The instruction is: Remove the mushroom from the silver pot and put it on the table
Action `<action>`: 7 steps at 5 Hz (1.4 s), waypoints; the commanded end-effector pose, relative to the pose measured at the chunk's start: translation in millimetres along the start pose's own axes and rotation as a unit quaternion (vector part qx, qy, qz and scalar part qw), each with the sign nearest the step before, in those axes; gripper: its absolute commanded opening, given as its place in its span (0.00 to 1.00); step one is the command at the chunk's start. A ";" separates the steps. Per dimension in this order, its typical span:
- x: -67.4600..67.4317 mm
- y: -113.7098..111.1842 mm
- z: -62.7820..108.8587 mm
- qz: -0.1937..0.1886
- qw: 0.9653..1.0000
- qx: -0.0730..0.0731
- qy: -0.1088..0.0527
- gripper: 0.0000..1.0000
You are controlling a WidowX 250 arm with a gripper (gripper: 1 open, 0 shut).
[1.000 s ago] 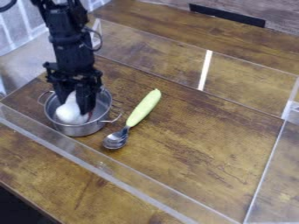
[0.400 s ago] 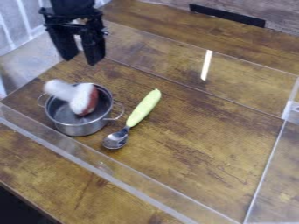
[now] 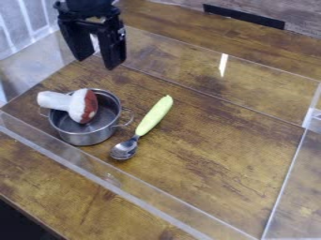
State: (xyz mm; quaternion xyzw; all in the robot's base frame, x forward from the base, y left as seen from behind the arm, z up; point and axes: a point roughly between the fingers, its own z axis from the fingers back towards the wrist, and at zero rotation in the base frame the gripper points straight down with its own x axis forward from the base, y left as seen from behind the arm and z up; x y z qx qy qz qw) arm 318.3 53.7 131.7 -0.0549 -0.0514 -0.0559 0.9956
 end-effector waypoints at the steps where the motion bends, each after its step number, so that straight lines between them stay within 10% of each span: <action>1: -3.8 16.2 6.7 -0.002 1.000 0.014 -0.010 1.00; 5: -27.0 45.0 -70.9 -0.003 0.999 0.023 0.026 1.00; 6: -21.8 44.0 -72.4 -0.006 0.999 0.024 0.027 0.00; 7: -15.9 41.6 -65.6 -0.008 0.999 0.024 0.022 0.00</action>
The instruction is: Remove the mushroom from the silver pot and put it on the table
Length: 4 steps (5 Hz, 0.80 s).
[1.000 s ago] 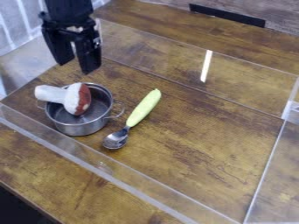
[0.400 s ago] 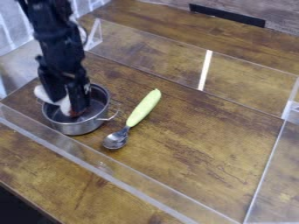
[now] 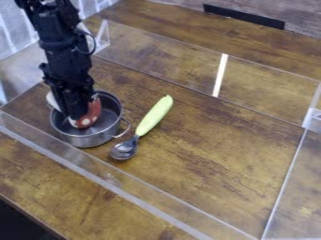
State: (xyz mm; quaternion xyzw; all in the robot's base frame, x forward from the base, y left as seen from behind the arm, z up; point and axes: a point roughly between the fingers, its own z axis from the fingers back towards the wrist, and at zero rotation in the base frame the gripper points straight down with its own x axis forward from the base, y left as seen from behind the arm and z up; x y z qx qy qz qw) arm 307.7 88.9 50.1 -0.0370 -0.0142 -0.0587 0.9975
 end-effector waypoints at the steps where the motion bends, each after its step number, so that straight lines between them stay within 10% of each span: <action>1: 10.2 -10.4 30.2 0.004 0.999 0.006 -0.035 0.00; 4: 35.6 -56.6 106.8 -0.064 0.993 -0.027 -0.092 0.00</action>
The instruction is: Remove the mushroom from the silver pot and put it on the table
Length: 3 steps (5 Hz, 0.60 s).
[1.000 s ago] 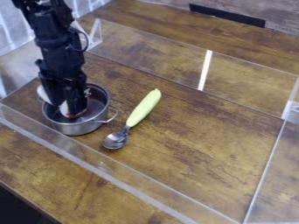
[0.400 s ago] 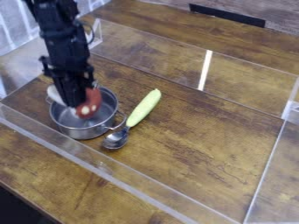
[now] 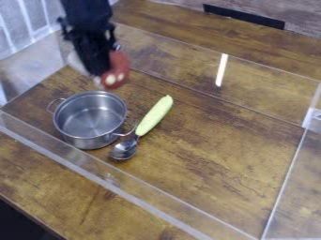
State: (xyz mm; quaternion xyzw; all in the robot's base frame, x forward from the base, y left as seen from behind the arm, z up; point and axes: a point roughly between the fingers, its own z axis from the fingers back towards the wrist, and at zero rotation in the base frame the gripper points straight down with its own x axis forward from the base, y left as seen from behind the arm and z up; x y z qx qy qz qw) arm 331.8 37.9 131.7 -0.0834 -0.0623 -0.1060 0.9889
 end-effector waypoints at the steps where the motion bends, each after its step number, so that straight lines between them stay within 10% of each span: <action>1: 18.6 -37.1 26.7 -0.054 0.997 0.001 -0.048 0.00; 3: 6.3 -69.0 -3.8 -0.115 0.993 -0.033 -0.022 0.00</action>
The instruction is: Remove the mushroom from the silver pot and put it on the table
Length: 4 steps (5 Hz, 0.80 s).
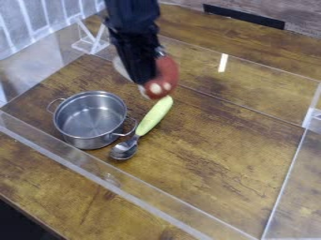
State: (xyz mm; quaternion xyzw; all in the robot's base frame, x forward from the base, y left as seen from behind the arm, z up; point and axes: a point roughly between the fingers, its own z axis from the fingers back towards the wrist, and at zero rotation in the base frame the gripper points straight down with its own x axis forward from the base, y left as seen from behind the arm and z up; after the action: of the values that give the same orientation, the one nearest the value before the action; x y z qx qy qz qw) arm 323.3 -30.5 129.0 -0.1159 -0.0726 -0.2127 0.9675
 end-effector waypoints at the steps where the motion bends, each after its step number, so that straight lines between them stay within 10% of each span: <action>1: 14.7 -33.2 -14.3 -0.082 0.996 -0.023 0.010 0.00; 4: 36.7 -60.4 -67.0 -0.205 0.972 -0.083 0.073 0.00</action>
State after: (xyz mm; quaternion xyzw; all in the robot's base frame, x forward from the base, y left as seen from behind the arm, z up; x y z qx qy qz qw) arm 328.8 -119.4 62.1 -0.1722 0.0284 -0.4142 0.8933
